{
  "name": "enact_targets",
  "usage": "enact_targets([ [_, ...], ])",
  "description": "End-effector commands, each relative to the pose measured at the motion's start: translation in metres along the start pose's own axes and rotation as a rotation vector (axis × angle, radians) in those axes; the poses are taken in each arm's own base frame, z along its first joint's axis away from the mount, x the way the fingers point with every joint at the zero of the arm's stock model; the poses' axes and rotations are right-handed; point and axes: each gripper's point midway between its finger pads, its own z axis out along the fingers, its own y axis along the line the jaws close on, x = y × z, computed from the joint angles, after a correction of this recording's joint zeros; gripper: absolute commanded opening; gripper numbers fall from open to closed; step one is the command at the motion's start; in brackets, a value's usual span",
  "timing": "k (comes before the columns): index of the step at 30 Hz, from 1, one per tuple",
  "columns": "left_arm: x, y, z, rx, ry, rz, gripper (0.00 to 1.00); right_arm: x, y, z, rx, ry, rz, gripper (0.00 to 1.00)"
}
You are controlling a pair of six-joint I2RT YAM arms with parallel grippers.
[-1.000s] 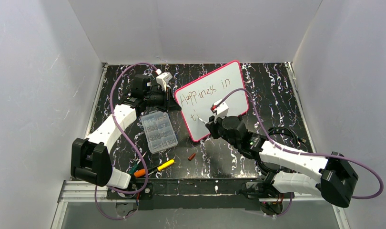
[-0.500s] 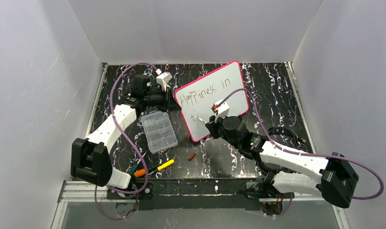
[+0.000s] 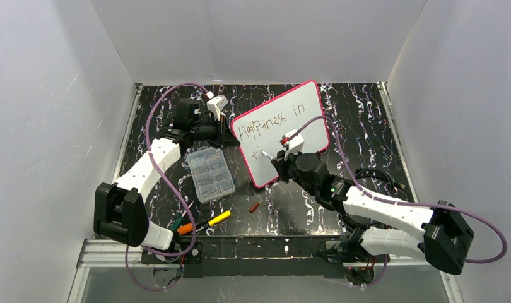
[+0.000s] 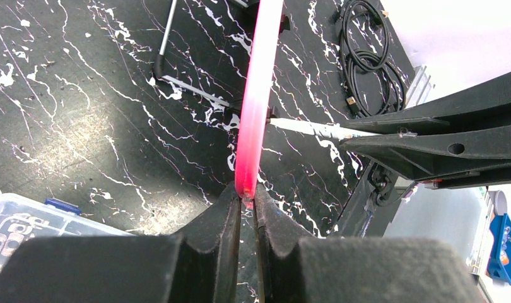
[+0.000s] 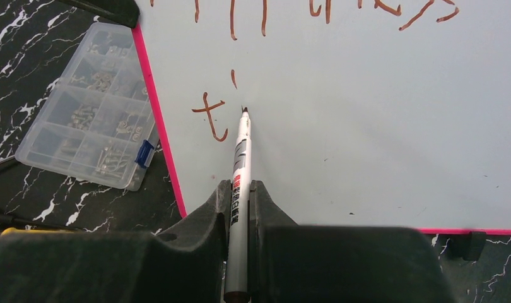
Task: Write a sentence on the whiteboard
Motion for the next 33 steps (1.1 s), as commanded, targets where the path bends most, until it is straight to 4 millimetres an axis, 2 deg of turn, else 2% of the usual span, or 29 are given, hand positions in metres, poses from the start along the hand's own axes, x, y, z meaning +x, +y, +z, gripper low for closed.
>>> enact_targets([
  [1, -0.011, -0.020, -0.008, 0.055, -0.033, 0.048, 0.00, -0.022, 0.000, 0.004, 0.011, -0.068, 0.007, 0.01],
  [7, -0.011, -0.020, -0.008, 0.055, -0.032, 0.048, 0.00, -0.019, -0.004, 0.005, 0.036, -0.059, 0.005, 0.01],
  [15, -0.011, -0.020, -0.008, 0.053, -0.033, 0.050, 0.00, -0.016, -0.019, 0.005, 0.125, -0.055, 0.018, 0.01],
  [19, -0.011, -0.020, -0.009, 0.054, -0.034, 0.050, 0.00, -0.014, -0.019, 0.004, 0.125, -0.045, 0.016, 0.01],
  [26, -0.011, -0.020, -0.009, 0.054, -0.034, 0.051, 0.00, 0.004, -0.015, 0.005, 0.099, 0.018, 0.004, 0.01],
  [33, -0.012, -0.020, -0.008, 0.053, -0.034, 0.049, 0.00, 0.022, -0.018, -0.003, 0.102, 0.066, 0.020, 0.01],
])
